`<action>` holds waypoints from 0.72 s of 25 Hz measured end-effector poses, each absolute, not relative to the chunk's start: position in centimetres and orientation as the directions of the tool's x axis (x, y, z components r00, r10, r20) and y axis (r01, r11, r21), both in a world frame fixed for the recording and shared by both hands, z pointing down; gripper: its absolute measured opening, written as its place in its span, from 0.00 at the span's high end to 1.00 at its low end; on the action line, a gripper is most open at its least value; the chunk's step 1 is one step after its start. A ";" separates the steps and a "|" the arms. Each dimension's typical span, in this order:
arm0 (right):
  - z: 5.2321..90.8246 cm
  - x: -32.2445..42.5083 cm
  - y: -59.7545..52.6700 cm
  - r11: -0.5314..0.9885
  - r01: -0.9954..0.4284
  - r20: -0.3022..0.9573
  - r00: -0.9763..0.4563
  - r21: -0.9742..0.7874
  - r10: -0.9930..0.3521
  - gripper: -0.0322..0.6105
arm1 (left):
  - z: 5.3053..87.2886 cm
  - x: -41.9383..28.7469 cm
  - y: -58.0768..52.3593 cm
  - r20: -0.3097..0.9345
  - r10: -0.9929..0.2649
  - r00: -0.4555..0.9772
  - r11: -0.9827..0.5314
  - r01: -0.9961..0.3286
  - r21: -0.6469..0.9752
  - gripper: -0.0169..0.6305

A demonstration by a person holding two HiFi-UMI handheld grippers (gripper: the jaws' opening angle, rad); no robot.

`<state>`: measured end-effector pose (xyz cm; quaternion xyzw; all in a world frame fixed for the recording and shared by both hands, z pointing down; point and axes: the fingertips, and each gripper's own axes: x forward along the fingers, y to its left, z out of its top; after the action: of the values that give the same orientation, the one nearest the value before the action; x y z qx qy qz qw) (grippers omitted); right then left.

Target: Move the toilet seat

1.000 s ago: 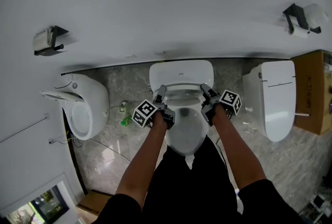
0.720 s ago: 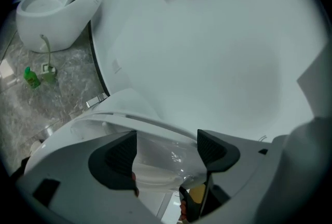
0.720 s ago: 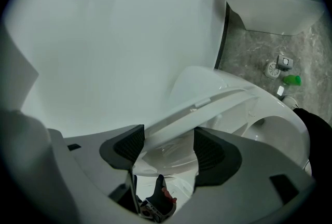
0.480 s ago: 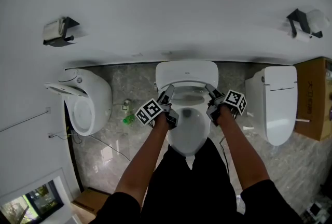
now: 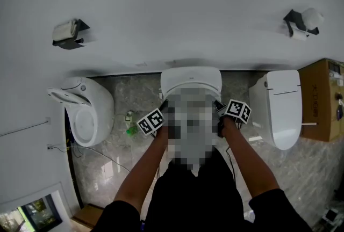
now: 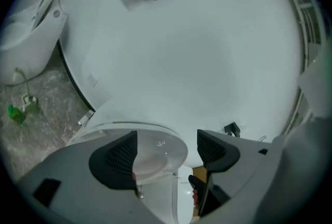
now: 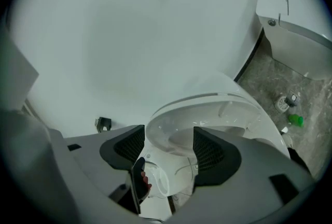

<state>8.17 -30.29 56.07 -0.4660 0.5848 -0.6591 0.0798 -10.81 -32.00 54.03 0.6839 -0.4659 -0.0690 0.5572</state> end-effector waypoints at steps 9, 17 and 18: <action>48.9 5.7 -24.4 -0.123 -0.625 0.511 -0.491 -0.771 -0.706 0.51 | 47.8 -11.8 -25.8 0.336 -0.675 0.657 -0.190 -0.595 0.781 0.41; 42.3 2.1 -16.3 0.058 -0.740 0.460 -0.475 -0.670 -0.750 0.51 | 42.3 -9.4 -18.1 0.279 -0.580 0.765 -0.524 -0.613 0.591 0.41; 41.5 1.9 -15.3 0.082 -0.757 0.455 -0.471 -0.648 -0.756 0.51 | 41.6 -9.3 -17.2 0.273 -0.572 0.774 -0.556 -0.610 0.564 0.41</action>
<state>1.89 -15.26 41.54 -0.5142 0.7355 -0.4412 -0.0007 -9.31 -17.20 41.57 0.8817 -0.3352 0.0289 0.3308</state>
